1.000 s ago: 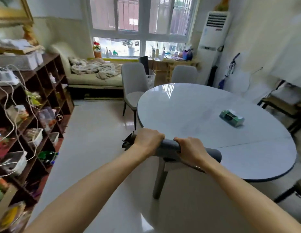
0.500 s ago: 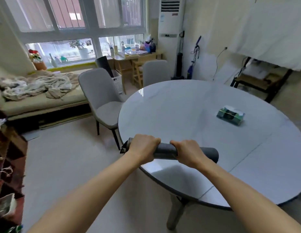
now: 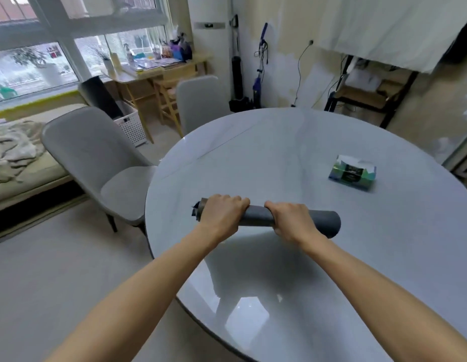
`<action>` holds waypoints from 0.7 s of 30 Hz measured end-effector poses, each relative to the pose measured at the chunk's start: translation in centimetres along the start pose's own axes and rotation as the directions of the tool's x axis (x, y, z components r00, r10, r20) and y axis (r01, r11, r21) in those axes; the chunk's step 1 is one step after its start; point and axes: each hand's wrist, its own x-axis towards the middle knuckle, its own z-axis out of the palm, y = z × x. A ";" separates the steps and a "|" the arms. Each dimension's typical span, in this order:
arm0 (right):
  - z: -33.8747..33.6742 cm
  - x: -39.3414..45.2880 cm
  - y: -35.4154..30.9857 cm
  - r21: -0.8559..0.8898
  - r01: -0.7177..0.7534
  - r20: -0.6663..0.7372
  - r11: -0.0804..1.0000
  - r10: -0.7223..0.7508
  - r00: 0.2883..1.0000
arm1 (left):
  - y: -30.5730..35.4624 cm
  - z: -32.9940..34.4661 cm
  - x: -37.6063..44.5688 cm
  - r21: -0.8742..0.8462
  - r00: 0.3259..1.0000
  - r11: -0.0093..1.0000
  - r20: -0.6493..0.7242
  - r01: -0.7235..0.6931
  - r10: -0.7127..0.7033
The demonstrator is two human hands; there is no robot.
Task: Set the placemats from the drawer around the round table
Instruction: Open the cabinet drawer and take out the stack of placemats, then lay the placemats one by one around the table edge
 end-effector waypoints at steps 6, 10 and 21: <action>4.1 9.1 -0.2 -0.127 -0.002 -0.163 0.992 -0.018 0.986 | -7.0 5.8 5.6 0.028 0.979 1.000 -0.203 -0.004 0.010; 10.3 11.3 -0.3 -0.058 -0.015 0.027 0.998 0.016 0.999 | -8.8 12.3 6.6 -0.045 0.995 0.998 -0.087 -0.051 0.047; 13.1 13.7 -4.9 -0.001 -0.389 0.618 0.921 0.306 0.724 | -19.8 18.3 7.7 -0.684 0.808 0.518 0.589 0.514 -0.023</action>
